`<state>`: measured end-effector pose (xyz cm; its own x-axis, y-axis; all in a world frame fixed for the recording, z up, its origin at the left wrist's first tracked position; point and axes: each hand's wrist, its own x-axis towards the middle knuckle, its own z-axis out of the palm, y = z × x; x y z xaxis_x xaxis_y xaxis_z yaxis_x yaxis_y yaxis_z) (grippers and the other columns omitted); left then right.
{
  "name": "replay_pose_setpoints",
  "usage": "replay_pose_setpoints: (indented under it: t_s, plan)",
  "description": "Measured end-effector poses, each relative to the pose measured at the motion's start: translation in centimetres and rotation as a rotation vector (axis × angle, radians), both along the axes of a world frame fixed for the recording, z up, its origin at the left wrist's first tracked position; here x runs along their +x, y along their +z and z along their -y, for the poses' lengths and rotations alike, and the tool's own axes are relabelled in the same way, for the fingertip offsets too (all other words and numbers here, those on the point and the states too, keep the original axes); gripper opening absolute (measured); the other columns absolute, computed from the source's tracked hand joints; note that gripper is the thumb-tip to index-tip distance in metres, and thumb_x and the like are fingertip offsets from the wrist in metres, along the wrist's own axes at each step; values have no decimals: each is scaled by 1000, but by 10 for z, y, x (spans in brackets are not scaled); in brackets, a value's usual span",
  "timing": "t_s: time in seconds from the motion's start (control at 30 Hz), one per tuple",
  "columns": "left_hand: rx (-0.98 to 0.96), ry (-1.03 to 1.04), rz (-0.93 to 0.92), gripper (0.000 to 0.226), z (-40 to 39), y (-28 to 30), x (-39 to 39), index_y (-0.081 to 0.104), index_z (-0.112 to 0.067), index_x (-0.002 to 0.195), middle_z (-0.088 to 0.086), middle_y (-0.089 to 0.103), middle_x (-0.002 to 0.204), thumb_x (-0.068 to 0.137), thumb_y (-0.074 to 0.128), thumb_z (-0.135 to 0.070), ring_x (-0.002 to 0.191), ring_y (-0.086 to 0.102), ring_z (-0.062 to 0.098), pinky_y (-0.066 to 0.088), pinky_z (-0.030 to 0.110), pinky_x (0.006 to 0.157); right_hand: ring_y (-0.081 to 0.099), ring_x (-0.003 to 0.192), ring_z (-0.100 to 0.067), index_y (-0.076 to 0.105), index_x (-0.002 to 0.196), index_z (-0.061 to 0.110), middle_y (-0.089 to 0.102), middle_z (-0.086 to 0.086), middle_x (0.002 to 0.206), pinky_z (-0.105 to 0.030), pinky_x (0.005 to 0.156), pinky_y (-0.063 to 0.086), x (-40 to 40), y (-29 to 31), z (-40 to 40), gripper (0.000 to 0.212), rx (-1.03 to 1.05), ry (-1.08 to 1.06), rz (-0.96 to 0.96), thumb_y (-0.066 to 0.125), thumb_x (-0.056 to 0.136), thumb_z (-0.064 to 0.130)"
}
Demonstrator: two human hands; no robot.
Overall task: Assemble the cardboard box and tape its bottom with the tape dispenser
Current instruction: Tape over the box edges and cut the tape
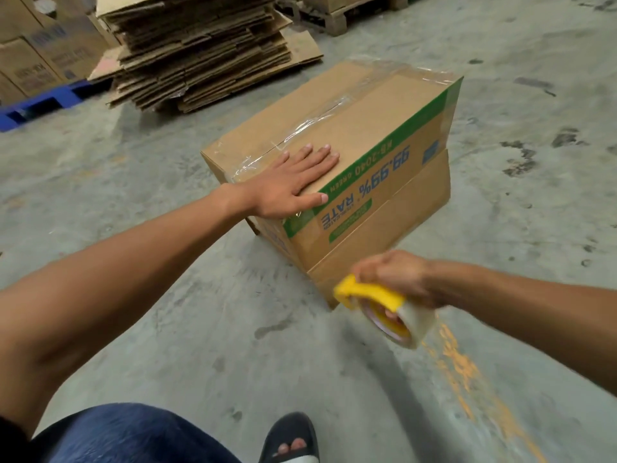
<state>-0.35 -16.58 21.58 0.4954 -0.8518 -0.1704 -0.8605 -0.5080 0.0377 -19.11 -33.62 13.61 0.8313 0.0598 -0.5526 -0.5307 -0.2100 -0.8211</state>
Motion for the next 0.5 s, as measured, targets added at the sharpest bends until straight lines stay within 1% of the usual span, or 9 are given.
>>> replay_pose_setpoints:
  t_s: [0.03,0.07,0.1,0.13,0.17,0.2,0.27,0.4,0.5]
  plan:
    - [-2,3,-2,74,0,0,0,-10,-34,154,-4,-14,162,95,25,-61,149,-15,20,-8,47,119,62,52,-21,75,100,9,71,-16,79,-32,49,55,-8,-12,3,18,-102,88,-78,60,94,16]
    - [1,10,3,74,-1,-1,0,-11,-34,154,-4,-15,162,95,26,-61,149,-15,20,-8,47,119,65,60,-20,74,105,8,73,-14,90,-27,51,55,-17,-21,5,19,-171,148,-151,61,93,16]
    - [10,20,10,74,-1,-1,0,-11,-34,154,-4,-15,162,96,27,-60,149,-15,20,-8,46,119,65,64,-19,72,111,10,73,-12,97,-21,49,54,-23,-27,8,21,-194,169,-213,63,93,15]
    - [21,37,18,73,0,0,-1,-12,-34,153,-4,-15,162,98,29,-58,149,-14,21,-6,47,119,64,62,-19,70,115,11,74,-14,101,-20,49,53,-26,-30,10,24,-177,163,-257,63,93,15]
    - [32,57,34,73,1,0,-4,-13,-34,153,-3,-16,162,99,30,-57,149,-13,22,-4,47,120,63,56,-21,69,118,12,74,-19,101,-22,49,54,-24,-32,12,26,-140,158,-279,62,94,17]
    - [45,76,60,72,3,-1,-8,-13,-33,153,-2,-15,163,99,30,-56,150,-11,23,-2,48,120,61,48,-21,67,119,14,75,-21,96,-26,49,54,-20,-32,15,26,-104,154,-284,60,94,17]
    - [67,112,127,71,4,-2,-17,-15,-34,153,-1,-14,163,100,27,-56,150,-8,25,4,48,121,57,37,-19,65,121,15,73,-18,76,-29,49,54,-8,-33,19,27,-74,149,-267,59,95,18]
    - [29,152,266,72,0,-12,-34,-14,-32,153,2,-7,164,98,25,-58,151,1,29,12,51,120,58,40,-20,64,125,18,71,-8,62,-28,47,53,5,-33,17,30,-55,180,-220,59,95,21]
    - [-112,140,259,72,-12,-21,-48,-8,-29,155,2,-3,164,98,21,-62,151,-2,24,6,49,121,58,40,-20,62,126,20,70,1,54,-27,46,51,5,-35,16,30,-17,178,-228,59,96,20]
